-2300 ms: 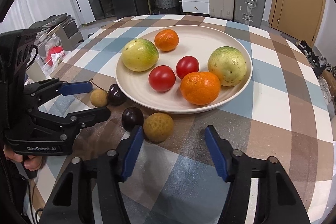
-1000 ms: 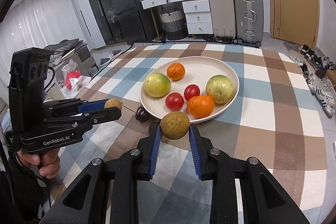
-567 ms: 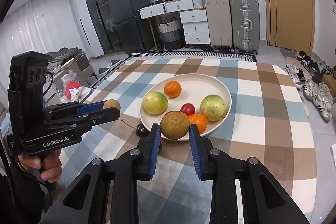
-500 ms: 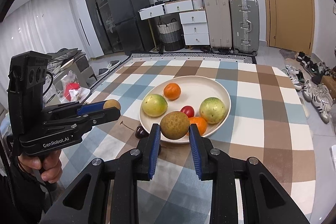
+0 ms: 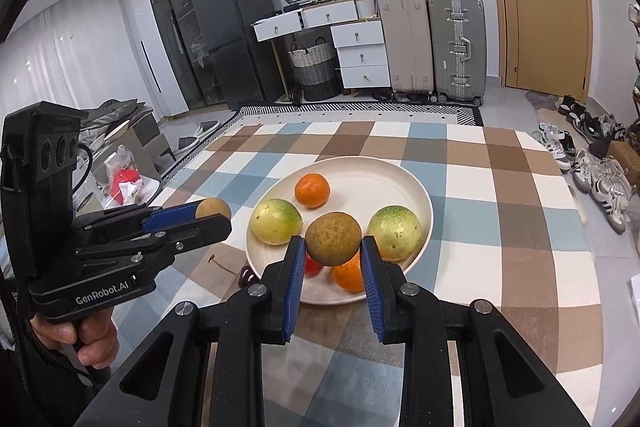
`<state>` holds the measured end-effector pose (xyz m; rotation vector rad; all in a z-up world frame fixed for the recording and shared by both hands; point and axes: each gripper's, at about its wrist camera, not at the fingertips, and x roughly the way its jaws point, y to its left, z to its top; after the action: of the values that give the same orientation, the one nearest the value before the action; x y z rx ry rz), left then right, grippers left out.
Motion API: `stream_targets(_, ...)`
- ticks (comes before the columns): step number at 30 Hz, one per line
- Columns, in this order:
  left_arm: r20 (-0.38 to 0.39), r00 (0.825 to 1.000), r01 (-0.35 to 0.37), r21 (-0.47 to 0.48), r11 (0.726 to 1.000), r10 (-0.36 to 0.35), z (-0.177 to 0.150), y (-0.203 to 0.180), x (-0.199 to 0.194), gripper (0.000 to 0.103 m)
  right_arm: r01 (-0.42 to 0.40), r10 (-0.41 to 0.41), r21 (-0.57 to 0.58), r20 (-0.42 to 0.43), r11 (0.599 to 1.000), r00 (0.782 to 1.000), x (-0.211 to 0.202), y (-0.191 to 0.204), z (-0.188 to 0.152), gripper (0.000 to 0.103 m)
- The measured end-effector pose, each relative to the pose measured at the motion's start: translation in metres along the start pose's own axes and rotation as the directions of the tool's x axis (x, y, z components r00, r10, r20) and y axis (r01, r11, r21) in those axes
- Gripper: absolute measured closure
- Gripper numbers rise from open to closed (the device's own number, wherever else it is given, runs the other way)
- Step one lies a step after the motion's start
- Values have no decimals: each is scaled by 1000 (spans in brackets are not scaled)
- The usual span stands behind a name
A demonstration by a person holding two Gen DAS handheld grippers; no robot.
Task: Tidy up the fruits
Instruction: 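Carry both small brown fruits over the white plate, then lower both brown fruits onto the plate and open both grippers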
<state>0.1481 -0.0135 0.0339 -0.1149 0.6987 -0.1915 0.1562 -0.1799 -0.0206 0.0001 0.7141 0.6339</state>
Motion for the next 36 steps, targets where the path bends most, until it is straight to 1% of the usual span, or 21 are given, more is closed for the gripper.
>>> stream_targets(12,-12,1000,-8,8,1000,8,18,5,40,80,-7,7,19,-21,1000,1000,36,-10,17,75)
stream_targets(16,-20,1000,-20,29,999,21,22,4,54,80,-6,6,19,-25,1000,1000,46,-14,22,75)
stream_targets(19,-34,999,-15,35,999,17,24,4,66,80,0,1,23,-24,1000,1000,54,-18,25,75)
stream_targets(27,-49,999,-17,37,999,19,28,8,84,80,10,-9,29,-35,1000,999,74,-27,34,75)
stream_targets(31,-59,998,-19,28,999,21,31,12,92,80,35,-35,17,-35,999,999,83,-32,39,75)
stream_targets(36,-65,998,-21,42,999,24,33,10,99,80,42,-40,32,-45,999,998,93,-42,42,75)
